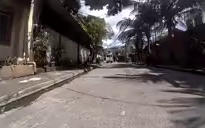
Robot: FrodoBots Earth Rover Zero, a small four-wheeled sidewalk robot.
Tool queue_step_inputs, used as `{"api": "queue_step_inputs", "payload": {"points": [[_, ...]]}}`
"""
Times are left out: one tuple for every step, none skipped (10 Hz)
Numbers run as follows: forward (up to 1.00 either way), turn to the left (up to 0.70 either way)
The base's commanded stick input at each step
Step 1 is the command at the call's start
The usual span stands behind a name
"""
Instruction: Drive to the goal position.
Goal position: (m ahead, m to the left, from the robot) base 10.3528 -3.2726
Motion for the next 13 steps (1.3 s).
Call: {"api": "queue_step_inputs", "payload": {"points": [[0.78,0.00],[0.85,0.00],[0.85,0.00],[0.85,0.00],[0.85,-0.05],[0.85,-0.19],[0.85,-0.34],[0.85,-0.34],[0.85,-0.34],[0.85,-0.34],[0.85,-0.34],[0.85,-0.34],[0.85,0.00]]}}
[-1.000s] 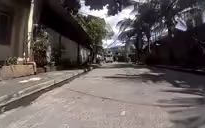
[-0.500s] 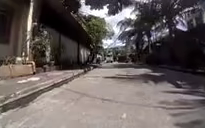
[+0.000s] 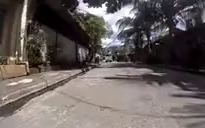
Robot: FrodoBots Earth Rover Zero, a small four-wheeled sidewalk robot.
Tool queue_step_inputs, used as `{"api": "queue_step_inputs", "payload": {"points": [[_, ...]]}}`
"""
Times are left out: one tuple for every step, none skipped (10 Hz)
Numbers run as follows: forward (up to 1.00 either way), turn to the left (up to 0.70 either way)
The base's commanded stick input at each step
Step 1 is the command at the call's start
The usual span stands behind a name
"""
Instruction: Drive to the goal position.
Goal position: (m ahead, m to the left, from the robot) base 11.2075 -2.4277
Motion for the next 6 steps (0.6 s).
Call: {"api": "queue_step_inputs", "payload": {"points": [[0.85,0.00],[0.85,0.00],[0.85,0.00],[0.85,0.00],[0.85,0.00],[0.85,0.00]]}}
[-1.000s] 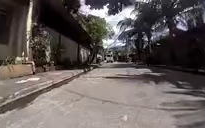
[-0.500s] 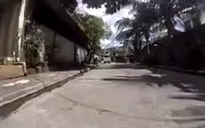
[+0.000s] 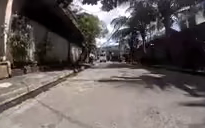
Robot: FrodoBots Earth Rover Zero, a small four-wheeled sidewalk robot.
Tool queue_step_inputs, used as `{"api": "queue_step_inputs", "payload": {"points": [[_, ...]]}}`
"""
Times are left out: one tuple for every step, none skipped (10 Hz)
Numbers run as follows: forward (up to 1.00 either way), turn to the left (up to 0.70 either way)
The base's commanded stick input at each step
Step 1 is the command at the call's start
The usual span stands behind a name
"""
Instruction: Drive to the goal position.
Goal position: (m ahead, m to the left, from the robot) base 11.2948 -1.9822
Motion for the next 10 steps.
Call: {"api": "queue_step_inputs", "payload": {"points": [[0.85,0.00],[0.85,0.00],[0.85,0.00],[0.85,0.00],[0.85,0.00],[0.85,0.00],[0.85,0.00],[0.85,0.00],[0.85,0.00],[0.85,0.00]]}}
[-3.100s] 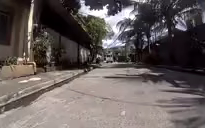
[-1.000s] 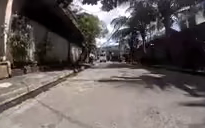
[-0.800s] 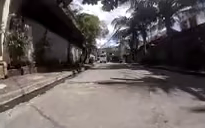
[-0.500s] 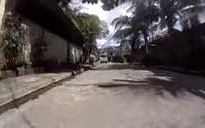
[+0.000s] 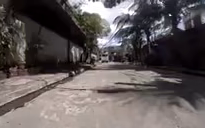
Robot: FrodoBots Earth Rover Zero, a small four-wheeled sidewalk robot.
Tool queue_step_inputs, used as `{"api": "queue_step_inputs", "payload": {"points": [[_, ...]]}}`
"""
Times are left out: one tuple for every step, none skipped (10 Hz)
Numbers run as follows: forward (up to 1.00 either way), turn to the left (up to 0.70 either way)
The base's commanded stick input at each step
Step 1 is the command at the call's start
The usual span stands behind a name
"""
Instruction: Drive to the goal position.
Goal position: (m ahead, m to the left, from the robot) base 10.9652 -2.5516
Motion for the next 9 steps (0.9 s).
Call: {"api": "queue_step_inputs", "payload": {"points": [[0.85,0.00],[0.85,0.00],[0.85,0.00],[0.85,0.00],[0.85,0.00],[0.85,0.00],[0.85,0.00],[0.85,0.00],[0.85,0.00]]}}
